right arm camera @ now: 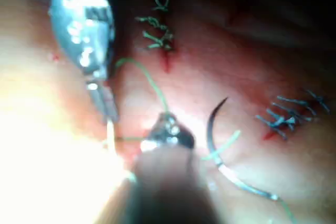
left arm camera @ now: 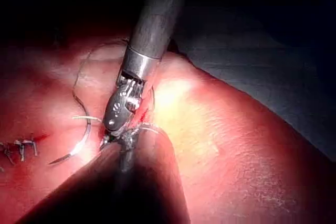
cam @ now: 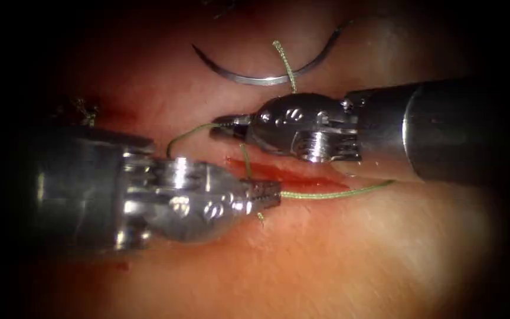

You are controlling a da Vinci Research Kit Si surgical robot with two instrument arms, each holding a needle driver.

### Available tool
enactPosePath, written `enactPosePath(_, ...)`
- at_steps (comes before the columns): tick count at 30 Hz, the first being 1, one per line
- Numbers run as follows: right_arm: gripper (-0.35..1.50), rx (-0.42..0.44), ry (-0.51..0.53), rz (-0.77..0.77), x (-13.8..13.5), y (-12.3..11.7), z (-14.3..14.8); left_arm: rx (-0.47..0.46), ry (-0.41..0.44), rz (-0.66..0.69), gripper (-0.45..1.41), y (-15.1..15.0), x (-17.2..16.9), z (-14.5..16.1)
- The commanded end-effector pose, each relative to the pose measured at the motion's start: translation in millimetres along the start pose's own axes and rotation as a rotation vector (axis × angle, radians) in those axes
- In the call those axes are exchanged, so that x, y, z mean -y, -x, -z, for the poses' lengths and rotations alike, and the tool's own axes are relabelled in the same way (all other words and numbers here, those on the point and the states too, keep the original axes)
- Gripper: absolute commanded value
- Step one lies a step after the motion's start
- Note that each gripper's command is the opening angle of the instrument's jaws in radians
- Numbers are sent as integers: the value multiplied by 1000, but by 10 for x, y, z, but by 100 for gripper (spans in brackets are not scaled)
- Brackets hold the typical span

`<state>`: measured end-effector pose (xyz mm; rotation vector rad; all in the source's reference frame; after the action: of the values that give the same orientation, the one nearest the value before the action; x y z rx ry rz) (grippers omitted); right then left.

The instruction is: Wound Closure

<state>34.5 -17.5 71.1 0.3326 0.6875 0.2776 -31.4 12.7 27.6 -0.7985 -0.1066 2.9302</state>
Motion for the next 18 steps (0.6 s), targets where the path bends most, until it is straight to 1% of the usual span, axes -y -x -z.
enactPosePath(1,-35,0,1,-3,-4,6,-1,-14,10,-3,-45,2,-3,-1)
enactPosePath(3,-35,1,4,-5,-4,12,4,-33,19,-3,-45,8,-8,11)
enactPosePath(5,-35,-2,3,-1,-4,18,10,-76,44,-3,-45,12,-14,25)
enactPosePath(10,-35,-20,1,-4,-1,32,26,-157,79,-41,-45,11,-18,66)
enactPosePath(13,-35,-38,3,1,3,41,38,-205,73,-57,-45,9,-13,96)
enactPosePath(18,-35,-97,0,0,16,51,58,-273,57,-87,-45,3,-5,148)
